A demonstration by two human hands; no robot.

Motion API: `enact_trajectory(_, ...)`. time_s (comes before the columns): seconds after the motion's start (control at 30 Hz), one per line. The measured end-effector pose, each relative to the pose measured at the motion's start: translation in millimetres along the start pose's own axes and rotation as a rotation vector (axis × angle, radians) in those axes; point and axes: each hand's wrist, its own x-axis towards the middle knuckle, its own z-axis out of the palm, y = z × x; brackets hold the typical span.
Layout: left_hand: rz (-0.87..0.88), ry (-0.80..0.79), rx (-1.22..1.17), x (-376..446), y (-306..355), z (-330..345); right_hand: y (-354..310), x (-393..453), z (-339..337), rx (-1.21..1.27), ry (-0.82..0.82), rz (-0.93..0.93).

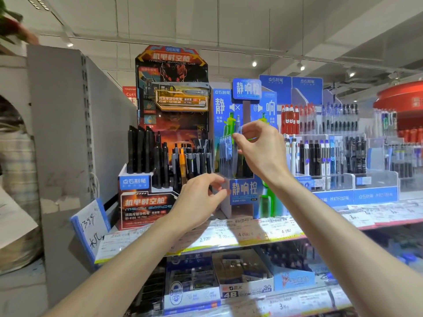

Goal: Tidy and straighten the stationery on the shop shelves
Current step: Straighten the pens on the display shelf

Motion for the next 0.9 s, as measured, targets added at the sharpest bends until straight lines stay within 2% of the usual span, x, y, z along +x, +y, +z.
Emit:
enact_trajectory(0.3, 0.011, 0.001, -0.004, 1, -1, 1, 1, 2, 6, -0.039, -0.037, 0.037)
enact_trajectory(0.5, 0.017, 0.012, -0.029, 1, -3, 3, 5, -5, 11, -0.287, -0.069, 0.001)
enact_trajectory(0.9, 0.046, -0.038, -0.061, 7, 2, 3, 8, -1, 1, -0.325, -0.175, 0.019)
